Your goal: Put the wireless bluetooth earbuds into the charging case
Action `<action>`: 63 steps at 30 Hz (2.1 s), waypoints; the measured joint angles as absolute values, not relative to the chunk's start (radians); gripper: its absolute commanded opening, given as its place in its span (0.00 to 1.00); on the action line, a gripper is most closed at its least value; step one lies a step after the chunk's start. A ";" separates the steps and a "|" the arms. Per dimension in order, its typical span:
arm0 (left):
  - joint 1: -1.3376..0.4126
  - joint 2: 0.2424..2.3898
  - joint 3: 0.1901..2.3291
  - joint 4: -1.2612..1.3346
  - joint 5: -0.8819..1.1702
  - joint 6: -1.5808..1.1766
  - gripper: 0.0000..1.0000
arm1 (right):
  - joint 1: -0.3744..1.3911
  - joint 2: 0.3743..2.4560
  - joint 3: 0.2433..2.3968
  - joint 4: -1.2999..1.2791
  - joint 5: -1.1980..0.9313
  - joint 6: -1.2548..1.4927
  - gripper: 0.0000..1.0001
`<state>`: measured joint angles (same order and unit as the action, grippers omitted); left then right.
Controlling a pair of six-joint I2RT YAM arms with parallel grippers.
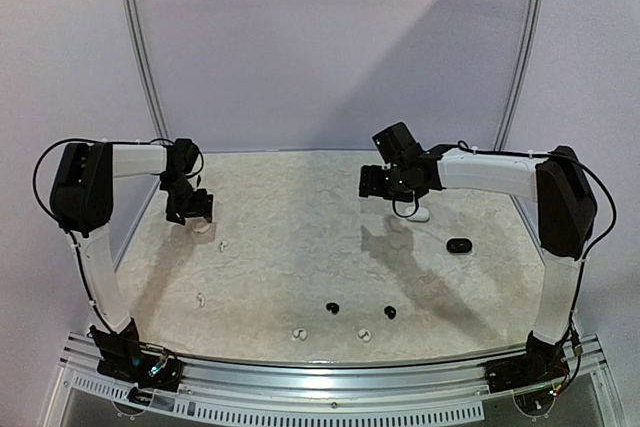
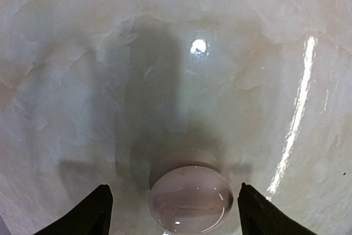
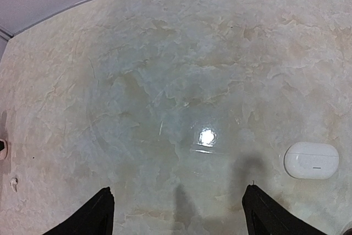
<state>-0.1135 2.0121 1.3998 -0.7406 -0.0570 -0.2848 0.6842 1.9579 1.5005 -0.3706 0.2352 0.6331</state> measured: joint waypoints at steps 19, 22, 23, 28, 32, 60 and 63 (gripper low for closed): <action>-0.115 2.037 1.386 -0.730 -0.058 -0.333 0.50 | 0.692 1.969 1.501 -0.389 0.256 0.651 0.82; -0.115 2.037 1.386 -0.730 -0.060 -0.331 0.32 | 0.692 1.969 1.501 -0.390 0.257 0.651 0.82; -0.115 2.037 1.386 -0.730 -0.060 -0.334 0.25 | 0.692 1.970 1.501 -0.390 0.258 0.651 0.82; -0.115 2.036 1.389 -0.735 -0.046 -0.322 0.00 | 0.692 1.969 1.501 -0.393 0.261 0.649 0.84; -0.117 2.019 1.407 -0.763 -0.030 -0.275 0.00 | 0.692 1.969 1.516 -0.403 0.260 0.630 0.85; -0.545 1.262 1.018 -0.082 0.237 0.630 0.00 | 0.864 1.971 1.876 -0.062 -0.378 0.490 0.64; -0.550 1.261 1.018 -0.057 0.236 0.644 0.00 | 0.863 2.024 1.917 -0.068 -0.388 0.485 0.65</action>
